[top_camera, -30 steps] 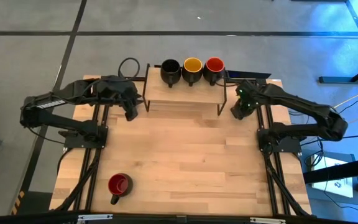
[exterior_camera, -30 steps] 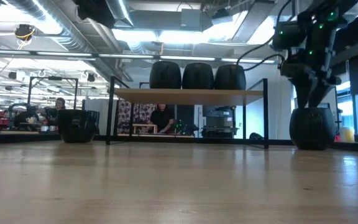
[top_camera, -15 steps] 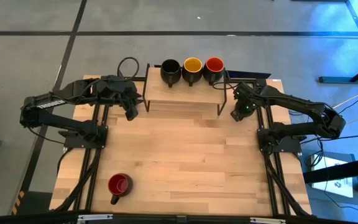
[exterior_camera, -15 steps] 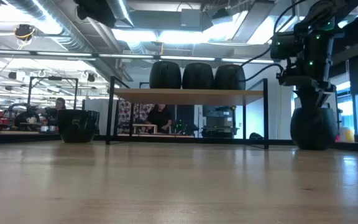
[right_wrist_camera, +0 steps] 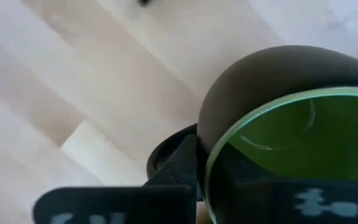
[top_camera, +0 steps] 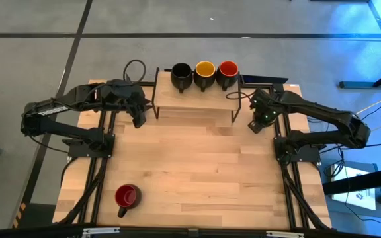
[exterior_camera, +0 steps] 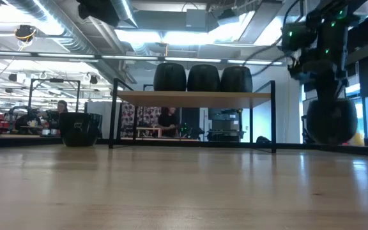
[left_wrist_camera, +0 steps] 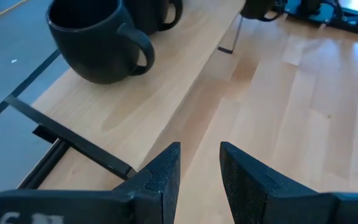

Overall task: Place coffee mugs
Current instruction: Put the green cup on the shelf aligned with the other orange cup

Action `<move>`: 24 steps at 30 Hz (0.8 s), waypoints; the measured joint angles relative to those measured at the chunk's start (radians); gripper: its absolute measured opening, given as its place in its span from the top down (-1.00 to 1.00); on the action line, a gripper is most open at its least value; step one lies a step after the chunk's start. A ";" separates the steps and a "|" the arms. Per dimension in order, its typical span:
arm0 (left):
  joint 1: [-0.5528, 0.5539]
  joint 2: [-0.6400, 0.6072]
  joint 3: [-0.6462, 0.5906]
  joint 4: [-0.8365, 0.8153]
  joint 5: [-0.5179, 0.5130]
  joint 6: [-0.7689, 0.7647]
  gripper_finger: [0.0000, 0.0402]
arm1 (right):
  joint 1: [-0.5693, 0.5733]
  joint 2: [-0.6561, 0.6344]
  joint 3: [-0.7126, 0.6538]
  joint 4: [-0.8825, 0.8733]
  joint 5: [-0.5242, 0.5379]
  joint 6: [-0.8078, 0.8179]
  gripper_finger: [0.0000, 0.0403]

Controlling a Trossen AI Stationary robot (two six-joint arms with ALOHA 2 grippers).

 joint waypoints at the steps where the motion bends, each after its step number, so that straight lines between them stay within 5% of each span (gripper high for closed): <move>1: 0.000 0.000 0.001 0.000 0.009 0.010 0.47 | 0.021 -0.010 0.008 -0.011 -0.003 0.013 0.96; 13: -0.014 0.001 0.000 0.009 0.014 -0.012 0.47 | 0.465 -0.046 0.020 0.017 -0.129 0.252 0.97; 19: -0.027 0.005 0.000 0.011 -0.017 -0.004 0.47 | 0.677 -0.037 0.082 0.092 -0.113 0.325 0.98; 24: -0.027 0.005 0.000 0.013 -0.020 0.015 0.47 | 0.724 0.003 0.231 0.116 -0.038 0.292 0.99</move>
